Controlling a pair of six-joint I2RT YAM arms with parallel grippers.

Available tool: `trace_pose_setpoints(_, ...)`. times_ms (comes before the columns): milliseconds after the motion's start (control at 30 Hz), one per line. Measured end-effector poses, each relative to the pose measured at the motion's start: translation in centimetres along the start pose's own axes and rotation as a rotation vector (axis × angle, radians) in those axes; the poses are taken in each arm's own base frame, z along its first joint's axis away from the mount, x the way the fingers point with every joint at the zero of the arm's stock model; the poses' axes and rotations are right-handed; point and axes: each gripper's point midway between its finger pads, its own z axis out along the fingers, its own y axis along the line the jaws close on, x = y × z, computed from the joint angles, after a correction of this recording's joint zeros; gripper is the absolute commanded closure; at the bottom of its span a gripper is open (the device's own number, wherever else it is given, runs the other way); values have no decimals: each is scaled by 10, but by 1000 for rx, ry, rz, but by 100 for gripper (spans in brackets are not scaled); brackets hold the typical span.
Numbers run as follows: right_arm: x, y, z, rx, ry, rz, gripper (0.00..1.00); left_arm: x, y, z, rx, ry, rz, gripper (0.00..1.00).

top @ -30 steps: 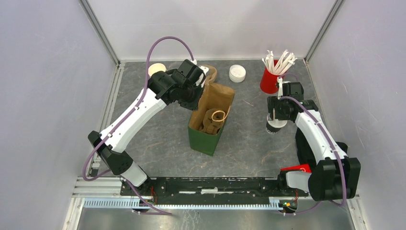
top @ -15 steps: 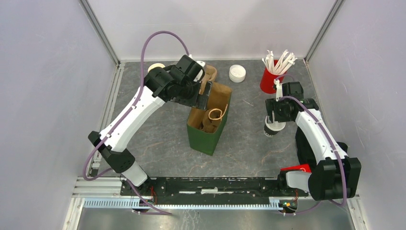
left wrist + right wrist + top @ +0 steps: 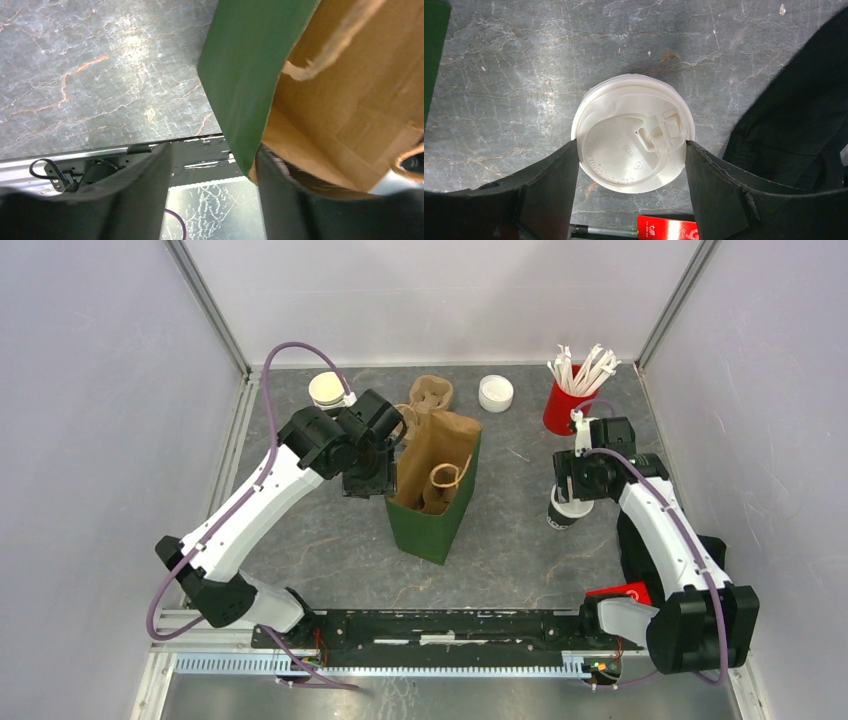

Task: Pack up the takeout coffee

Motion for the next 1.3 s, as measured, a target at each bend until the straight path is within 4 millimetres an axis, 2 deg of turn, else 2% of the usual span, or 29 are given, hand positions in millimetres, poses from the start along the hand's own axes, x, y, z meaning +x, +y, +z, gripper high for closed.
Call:
trace_pose_setpoints(100, 2, 2, -4, -8, -14, 0, 31, -6, 5, 9, -49, -18, 12, 62)
trace_pose_setpoints(167, 2, 3, -6, -17, -21, -1, 31, -14, 10, 14, -100, -37, 40, 64)
trace_pose_setpoints(400, 6, 11, -4, -39, -12, -21, 31, -66, 33, 26, -349, -177, 203, 71)
trace_pose_setpoints(433, 7, 13, -4, -42, -9, -26, 31, -73, 37, 27, -386, -197, 237, 67)
trace_pose_setpoints(500, 9, 15, -3, -47, -3, -36, 31, -85, 41, 26, -439, -224, 287, 44)
trace_pose_setpoints(700, 10, 20, -3, -57, -1, -56, 31, -108, 32, 4, -412, -317, 244, 6)
trace_pose_setpoints(733, 10, 21, -3, -58, -1, -58, 31, -106, 30, 1, -391, -322, 221, 1)
trace_pose_setpoints(833, 10, 22, -3, -61, 0, -63, 31, -90, 29, -9, -303, -320, 114, 0)
trace_pose_setpoints(1000, 10, 24, -3, -64, 0, -68, 31, -53, 44, -31, -196, -315, -66, 3)
trace_pose_setpoints(1100, 10, 25, -3, -66, 0, -72, 31, -38, 53, -28, -195, -283, -143, 17)
trace_pose_setpoints(1167, 10, 26, -3, -68, 0, -74, 31, -35, 53, -19, -205, -260, -180, 28)
trace_pose_setpoints(1233, 9, 27, -4, -70, -3, -77, 31, -34, 50, -8, -216, -236, -203, 36)
trace_pose_setpoints(1300, 6, 28, -6, -73, -10, -80, 31, -34, 47, 4, -225, -219, -216, 49)
